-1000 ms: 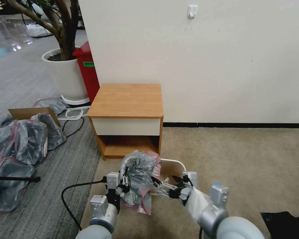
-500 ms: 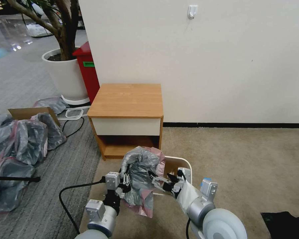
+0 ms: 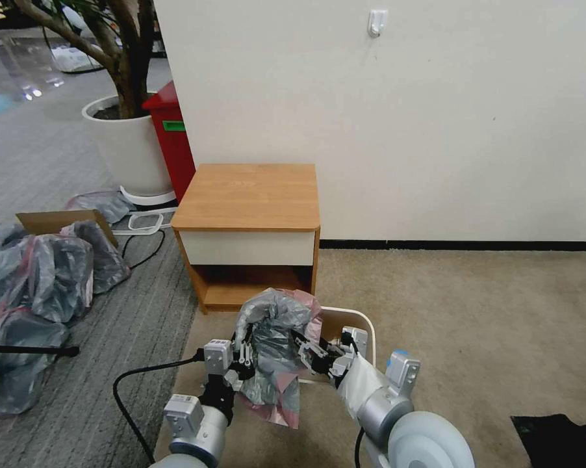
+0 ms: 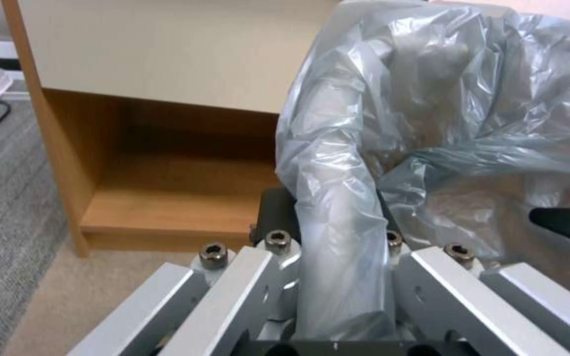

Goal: Pick up the garbage bag from the table and place it over the trash can.

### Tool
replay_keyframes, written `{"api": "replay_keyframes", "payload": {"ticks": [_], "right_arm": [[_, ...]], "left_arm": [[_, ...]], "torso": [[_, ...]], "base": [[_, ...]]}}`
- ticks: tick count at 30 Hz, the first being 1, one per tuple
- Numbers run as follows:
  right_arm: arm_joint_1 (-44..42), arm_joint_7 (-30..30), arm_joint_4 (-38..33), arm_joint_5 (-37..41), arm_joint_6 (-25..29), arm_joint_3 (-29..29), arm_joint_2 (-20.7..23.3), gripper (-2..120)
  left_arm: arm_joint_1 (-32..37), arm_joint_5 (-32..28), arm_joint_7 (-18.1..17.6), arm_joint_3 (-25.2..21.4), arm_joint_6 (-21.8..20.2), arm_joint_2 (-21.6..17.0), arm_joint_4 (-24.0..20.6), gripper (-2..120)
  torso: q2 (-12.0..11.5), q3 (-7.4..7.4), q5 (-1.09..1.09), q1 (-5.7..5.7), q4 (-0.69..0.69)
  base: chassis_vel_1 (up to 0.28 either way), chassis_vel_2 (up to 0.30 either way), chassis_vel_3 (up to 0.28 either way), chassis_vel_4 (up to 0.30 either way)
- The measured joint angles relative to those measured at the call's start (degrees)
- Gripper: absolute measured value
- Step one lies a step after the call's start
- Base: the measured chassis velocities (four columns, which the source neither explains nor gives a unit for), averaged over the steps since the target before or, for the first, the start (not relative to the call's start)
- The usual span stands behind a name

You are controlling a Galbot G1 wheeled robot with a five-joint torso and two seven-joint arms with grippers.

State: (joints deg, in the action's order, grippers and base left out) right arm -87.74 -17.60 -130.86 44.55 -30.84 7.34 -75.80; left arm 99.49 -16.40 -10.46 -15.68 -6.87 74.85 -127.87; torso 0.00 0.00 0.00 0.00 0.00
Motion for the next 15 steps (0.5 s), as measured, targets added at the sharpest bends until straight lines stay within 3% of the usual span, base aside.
{"api": "replay_keyframes", "payload": {"ticks": [7, 15], "right_arm": [[-0.1, 1.3, -0.7, -1.9, 0.0, 0.2, 0.3, 0], [-0.3, 1.5, -1.9, -3.7, 0.1, 0.5, 0.4, 0]], "left_arm": [[-0.1, -0.1, -1.4, 0.0, -1.4, 0.3, -0.1, 7], [-0.1, -0.4, -2.3, -0.4, -2.0, 0.3, 0.1, 7]], "torso": [[0.0, 0.00, 0.01, 0.00, 0.00], [0.0, 0.00, 0.01, 0.00, 0.00]], "base": [[0.000, 0.000, 0.000, 0.000], [0.000, 0.000, 0.000, 0.000]]}}
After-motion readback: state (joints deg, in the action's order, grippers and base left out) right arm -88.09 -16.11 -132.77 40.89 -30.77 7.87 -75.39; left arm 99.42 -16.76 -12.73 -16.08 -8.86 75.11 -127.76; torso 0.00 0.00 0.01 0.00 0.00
